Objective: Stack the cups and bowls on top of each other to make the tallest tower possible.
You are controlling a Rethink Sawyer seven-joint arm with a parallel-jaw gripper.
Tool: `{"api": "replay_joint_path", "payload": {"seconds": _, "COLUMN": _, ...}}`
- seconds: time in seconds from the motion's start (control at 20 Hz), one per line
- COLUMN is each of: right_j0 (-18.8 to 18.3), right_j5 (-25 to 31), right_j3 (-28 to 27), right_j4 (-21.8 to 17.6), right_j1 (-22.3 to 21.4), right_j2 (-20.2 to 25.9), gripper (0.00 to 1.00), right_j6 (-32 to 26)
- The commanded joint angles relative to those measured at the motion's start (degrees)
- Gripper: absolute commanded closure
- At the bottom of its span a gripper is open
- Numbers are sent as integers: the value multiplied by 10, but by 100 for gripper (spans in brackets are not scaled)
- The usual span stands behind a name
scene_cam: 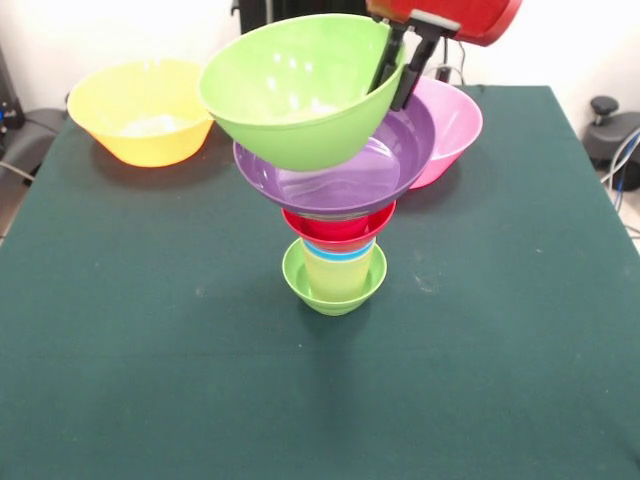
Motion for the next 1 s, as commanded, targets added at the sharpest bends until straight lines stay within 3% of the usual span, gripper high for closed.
{"api": "replay_joint_path", "payload": {"seconds": 0.05, "right_j0": 21, "right_j5": -32, "right_j3": 47, "right_j4": -23, "right_j1": 28, "right_j2": -19, "gripper": 100, "right_j6": 24}}
{"api": "replay_joint_path", "payload": {"seconds": 1.0, "right_j0": 52, "right_j5": -45, "right_j3": 42, "right_j4": -15, "right_j1": 36, "right_j2": -54, "gripper": 100, "right_j6": 42}}
